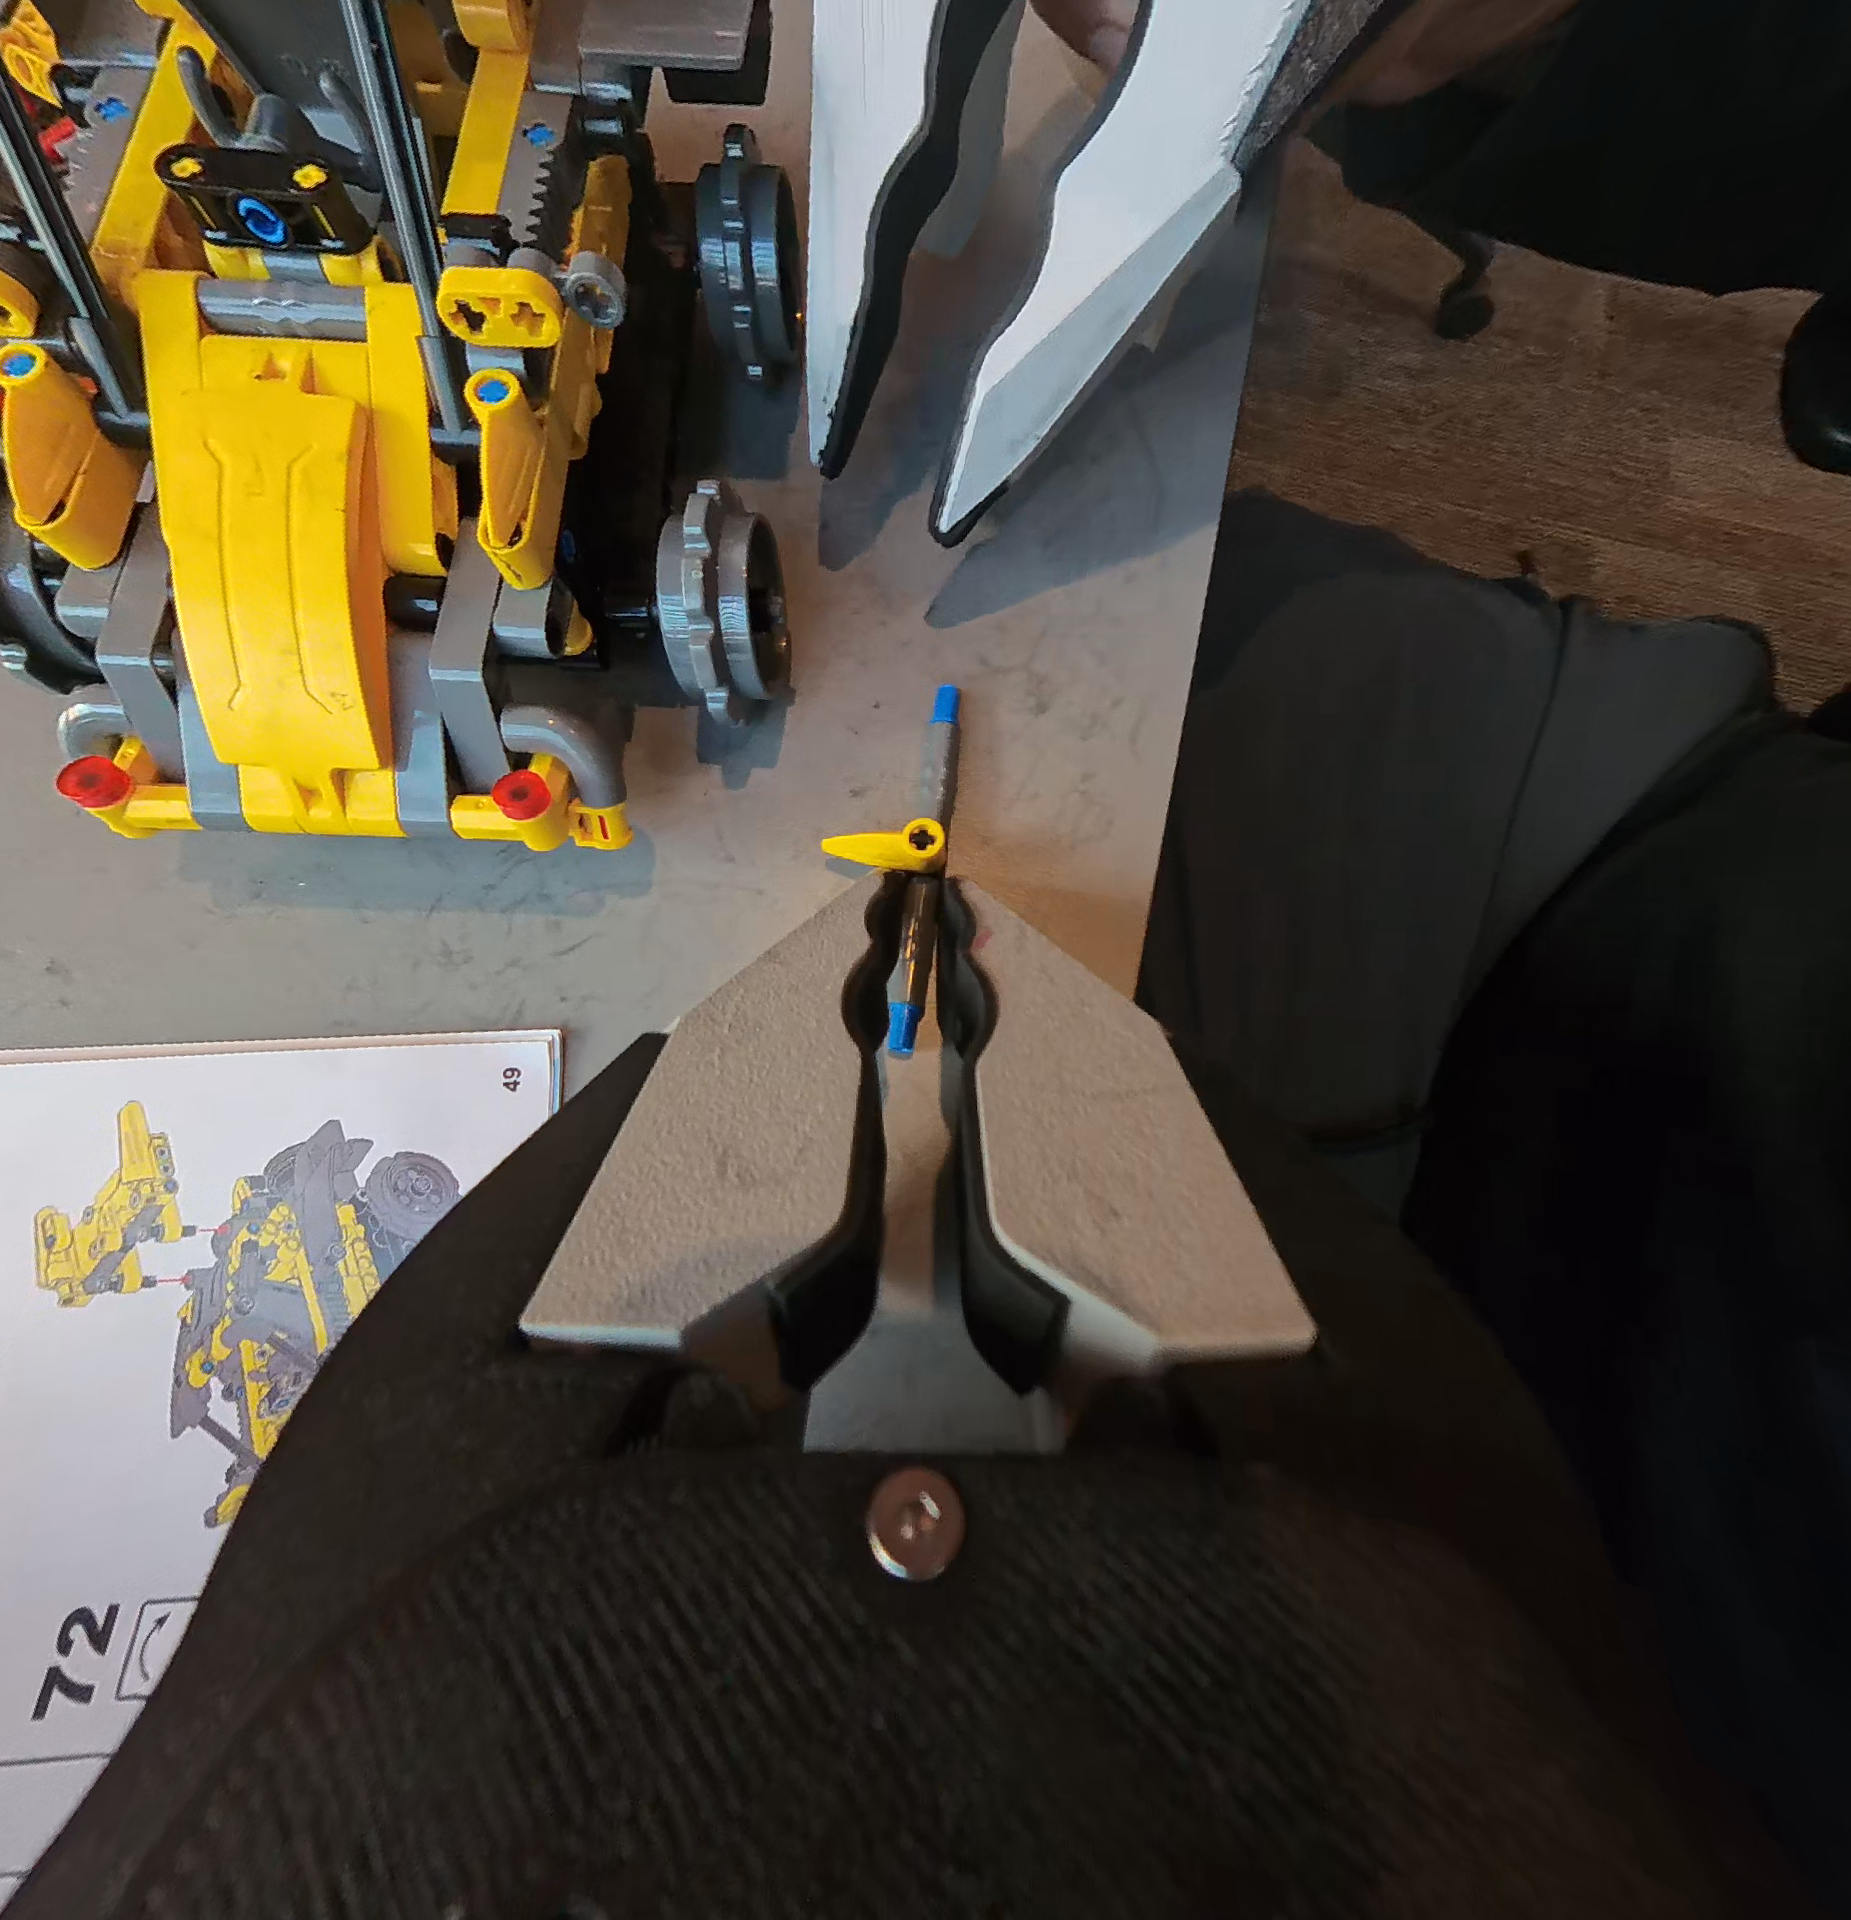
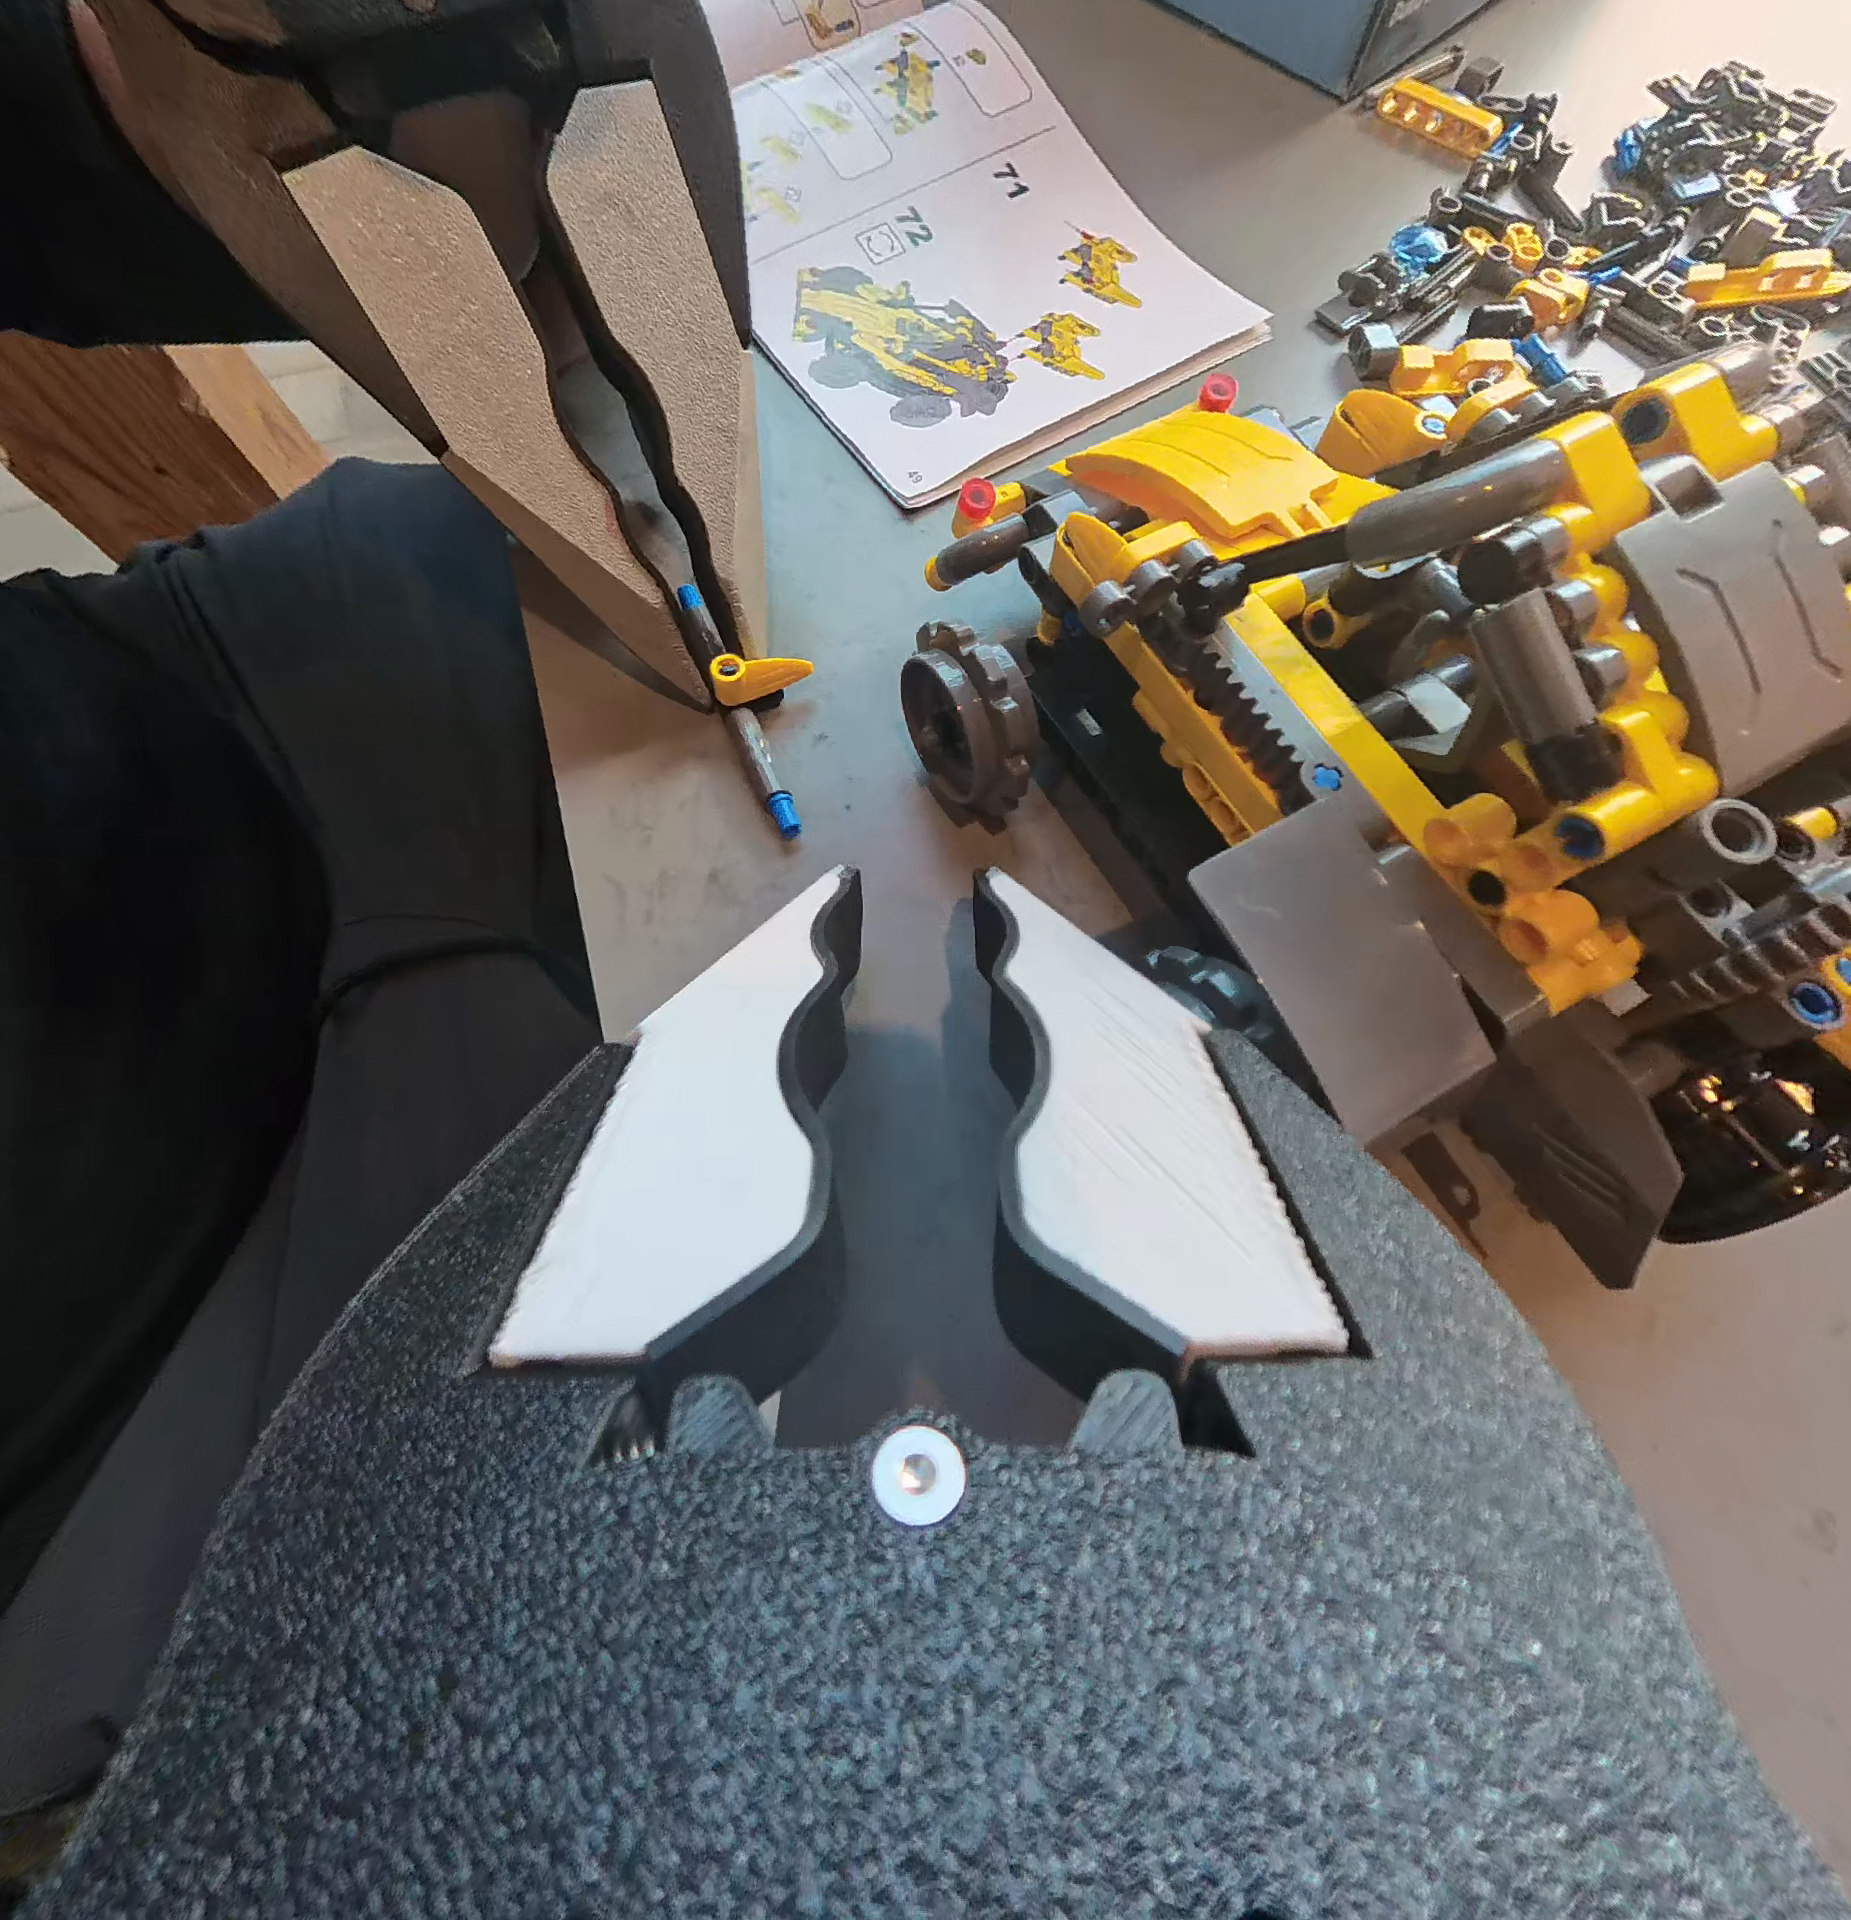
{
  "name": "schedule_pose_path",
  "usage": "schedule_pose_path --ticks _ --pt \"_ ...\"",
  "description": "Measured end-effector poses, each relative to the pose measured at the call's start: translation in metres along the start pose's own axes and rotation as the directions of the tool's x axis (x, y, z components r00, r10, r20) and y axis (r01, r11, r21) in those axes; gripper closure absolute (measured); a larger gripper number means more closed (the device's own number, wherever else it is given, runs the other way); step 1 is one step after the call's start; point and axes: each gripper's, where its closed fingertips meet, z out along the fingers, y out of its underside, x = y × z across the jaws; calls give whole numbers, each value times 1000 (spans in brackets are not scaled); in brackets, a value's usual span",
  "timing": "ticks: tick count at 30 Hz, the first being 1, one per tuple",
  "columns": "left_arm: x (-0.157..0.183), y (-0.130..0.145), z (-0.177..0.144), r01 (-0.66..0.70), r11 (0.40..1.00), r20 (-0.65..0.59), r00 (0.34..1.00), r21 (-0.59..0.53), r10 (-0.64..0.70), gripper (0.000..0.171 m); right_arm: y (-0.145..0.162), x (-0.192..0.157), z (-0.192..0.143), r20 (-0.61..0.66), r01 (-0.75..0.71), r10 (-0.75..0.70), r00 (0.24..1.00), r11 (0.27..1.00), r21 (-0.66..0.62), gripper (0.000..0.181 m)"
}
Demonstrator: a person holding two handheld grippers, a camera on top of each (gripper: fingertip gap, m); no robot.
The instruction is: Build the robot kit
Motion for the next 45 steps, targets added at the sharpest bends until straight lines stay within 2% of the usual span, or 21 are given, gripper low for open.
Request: schedule_pose_path --ticks 5,9,19,29,37,45 --pt "0 0 0 5 1000 -5 1000 0 -5 169 -3 -2 -3 25 -6 6 1000 1000 28 163" --pt "-1 0 0 -2 1000 2 1000 0 2 169 -9 -7 -7 47 18 -22 999 997 71 176" --pt "-3 -2 3 -10 1000 6 1000 0 10 169 -13 -8 -8 48 51 -56 997 994 100 174" --pt "-3 -2 3 -30 1000 30 999 -1 30 169 -4 -13 0 19 181 -181 983 983 33 174" --pt "-1 -1 2 -27 1000 43 999 -1 27 169 -11 -12 -6 9 172 -173 985 981 92 165" --pt "0 -1 1 -39 999 51 998 -1 39 169 -9 -11 -5 18 158 -159 987 984 78 160"
